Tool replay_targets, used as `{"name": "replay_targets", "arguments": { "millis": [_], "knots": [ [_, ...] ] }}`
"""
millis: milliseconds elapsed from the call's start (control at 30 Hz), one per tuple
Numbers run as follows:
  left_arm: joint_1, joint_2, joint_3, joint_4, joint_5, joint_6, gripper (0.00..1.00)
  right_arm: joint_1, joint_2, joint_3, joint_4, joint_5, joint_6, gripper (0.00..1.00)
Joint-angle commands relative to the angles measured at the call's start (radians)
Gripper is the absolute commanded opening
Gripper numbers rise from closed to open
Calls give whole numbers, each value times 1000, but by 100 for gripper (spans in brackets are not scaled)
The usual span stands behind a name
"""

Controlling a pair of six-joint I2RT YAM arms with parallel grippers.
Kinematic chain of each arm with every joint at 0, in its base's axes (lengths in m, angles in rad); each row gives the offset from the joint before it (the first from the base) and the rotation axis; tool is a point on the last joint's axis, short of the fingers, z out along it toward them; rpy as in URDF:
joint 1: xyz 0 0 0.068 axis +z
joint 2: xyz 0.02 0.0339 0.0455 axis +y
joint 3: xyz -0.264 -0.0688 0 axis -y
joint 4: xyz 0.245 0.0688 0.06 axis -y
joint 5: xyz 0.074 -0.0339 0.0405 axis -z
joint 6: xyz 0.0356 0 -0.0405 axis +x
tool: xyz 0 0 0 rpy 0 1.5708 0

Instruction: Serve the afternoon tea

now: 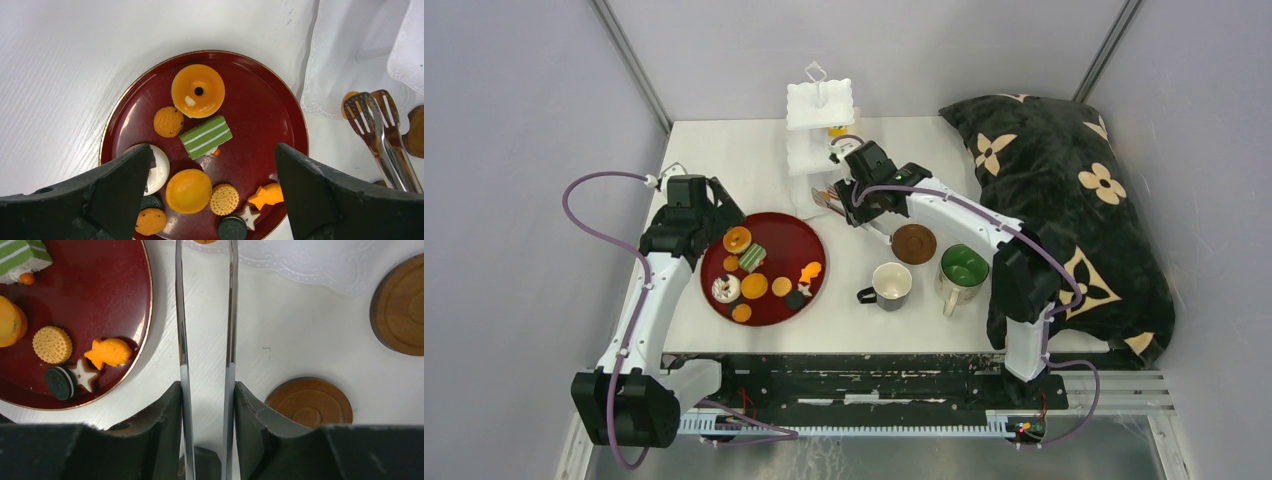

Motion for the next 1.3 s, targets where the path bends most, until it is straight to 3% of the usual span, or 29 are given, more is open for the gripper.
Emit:
{"name": "replay_targets", "arguments": {
  "millis": [0, 633, 833, 1267],
  "knots": [
    [7, -23, 40, 29, 2, 23, 99, 1, 46, 91, 59, -41, 29, 36],
    [7, -62, 13, 32, 14, -3, 99, 1, 152, 137, 130, 3, 90, 40],
    [7, -53, 13, 37, 33, -4, 99, 1, 172, 141, 139, 1, 105, 53],
    [6, -41, 15, 55, 59, -16, 99, 2, 33, 57, 158, 51, 81, 52]
  ]
}}
